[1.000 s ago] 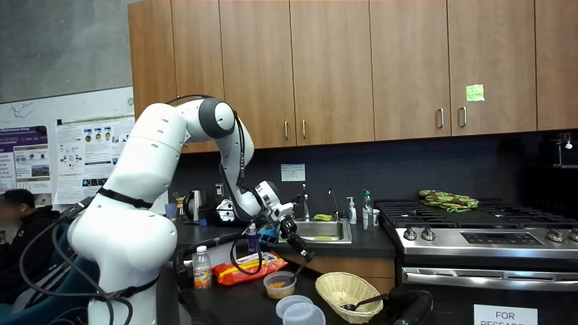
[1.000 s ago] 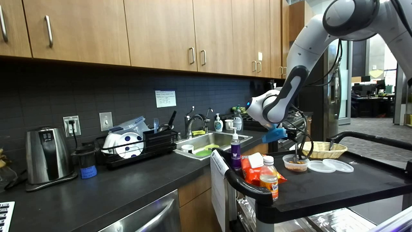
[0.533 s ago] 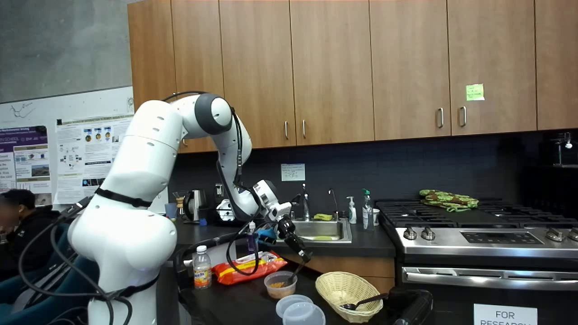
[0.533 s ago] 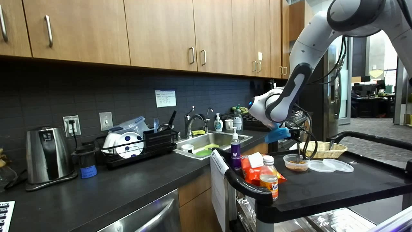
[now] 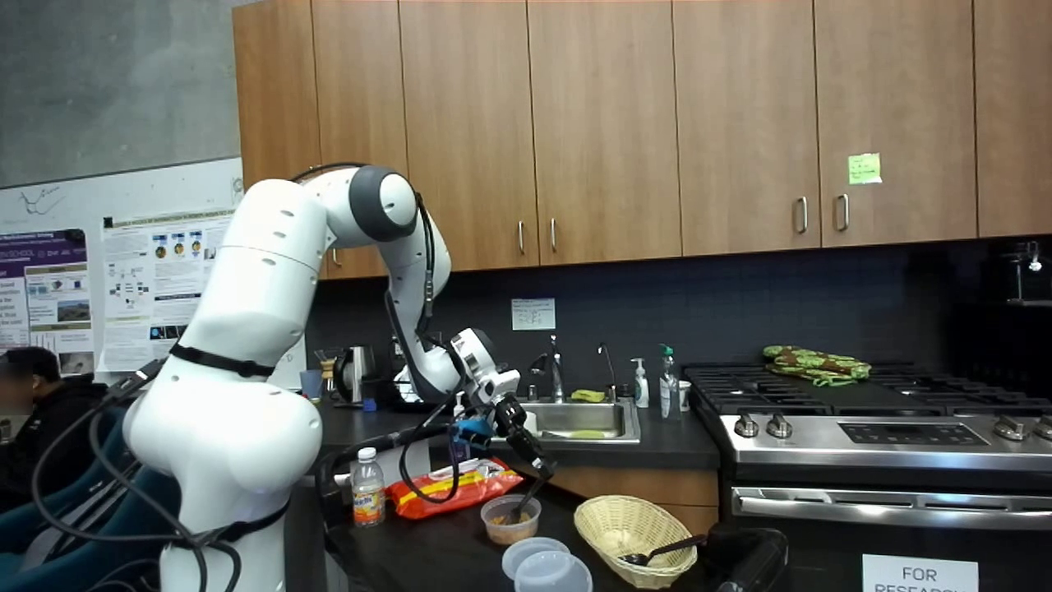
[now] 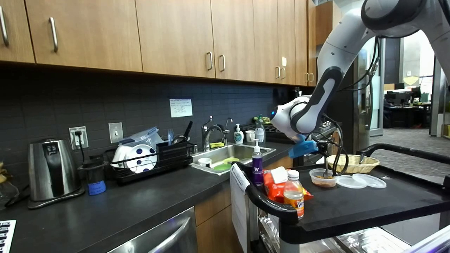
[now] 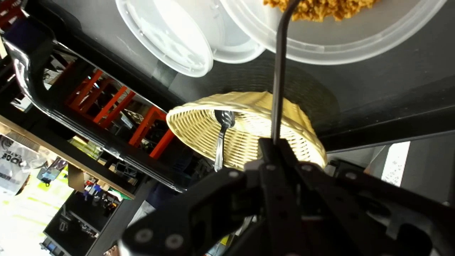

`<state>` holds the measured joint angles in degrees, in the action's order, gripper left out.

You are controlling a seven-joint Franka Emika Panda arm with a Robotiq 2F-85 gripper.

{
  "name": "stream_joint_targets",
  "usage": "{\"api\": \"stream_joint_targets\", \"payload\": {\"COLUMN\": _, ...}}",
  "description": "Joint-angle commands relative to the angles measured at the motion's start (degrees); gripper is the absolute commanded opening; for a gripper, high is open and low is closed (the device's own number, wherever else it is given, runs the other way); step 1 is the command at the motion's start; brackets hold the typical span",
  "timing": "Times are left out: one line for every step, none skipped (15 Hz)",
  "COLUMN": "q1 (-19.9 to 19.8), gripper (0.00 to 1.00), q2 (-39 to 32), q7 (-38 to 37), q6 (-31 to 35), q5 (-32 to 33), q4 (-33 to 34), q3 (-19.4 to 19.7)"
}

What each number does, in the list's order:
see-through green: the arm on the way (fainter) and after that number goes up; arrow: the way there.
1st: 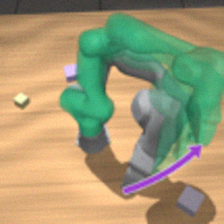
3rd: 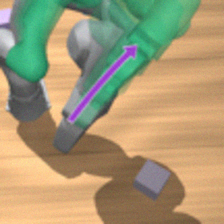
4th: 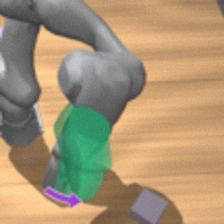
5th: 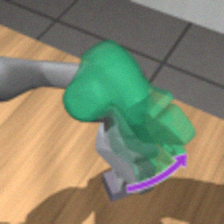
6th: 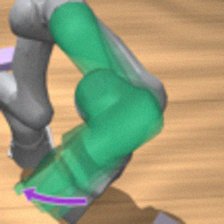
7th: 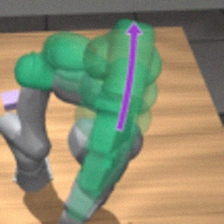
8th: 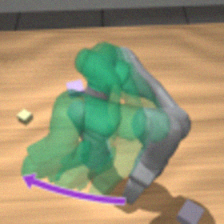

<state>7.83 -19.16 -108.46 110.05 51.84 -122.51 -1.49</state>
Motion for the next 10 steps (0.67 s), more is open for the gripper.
{"api": "stream_joint_targets", "payload": {"q1": 0.4, "gripper": 0.01, "q2": 1.2, "q7": -0.4, "q6": 1.3, "q5": -0.8, "q4": -1.1, "q3": -1.3}}
{"api": "stream_joint_targets", "payload": {"q1": 0.6, "gripper": 0.01, "q2": 1.0, "q7": -0.4, "q6": 1.6, "q5": -0.9, "q4": -0.9, "q3": -1.6}}
{"api": "stream_joint_targets", "payload": {"q1": 0.8, "gripper": 0.01, "q2": 0.6, "q7": -0.3, "q6": 1.8, "q5": -0.9, "q4": -0.3, "q3": -1.8}}
{"api": "stream_joint_targets", "payload": {"q1": 0.9, "gripper": 0.01, "q2": 0.3, "q7": -0.3, "q6": 2.1, "q5": -0.8, "q4": 0.2, "q3": -2.0}}
{"api": "stream_joint_targets", "payload": {"q1": 1.0, "gripper": 0.01, "q2": 0.0, "q7": -0.3, "q6": 2.5, "q5": -0.6, "q4": 0.6, "q3": -2.2}}
{"api": "stream_joint_targets", "payload": {"q1": 1.2, "gripper": 0.01, "q2": -0.5, "q7": -0.6, "q6": 2.4, "q5": 0.0, "q4": 1.4, "q3": -2.1}}
{"api": "stream_joint_targets", "payload": {"q1": 1.3, "gripper": 0.01, "q2": -0.8, "q7": -0.5, "q6": 2.6, "q5": 0.2, "q4": 1.9, "q3": -2.1}}
{"api": "stream_joint_targets", "payload": {"q1": 1.4, "gripper": 0.01, "q2": -1.1, "q7": -0.5, "q6": 2.8, "q5": 0.4, "q4": 2.6, "q3": -2.0}}
{"api": "stream_joint_targets", "payload": {"q1": 1.5, "gripper": 0.01, "q2": -1.3, "q7": -0.4, "q6": 2.8, "q5": 0.6, "q4": 3.2, "q3": -1.9}}
{"api": "stream_joint_targets", "payload": {"q1": 1.5, "gripper": 0.01, "q2": -1.5, "q7": -0.4, "q6": 2.9, "q5": 0.8, "q4": 3.7, "q3": -1.8}}
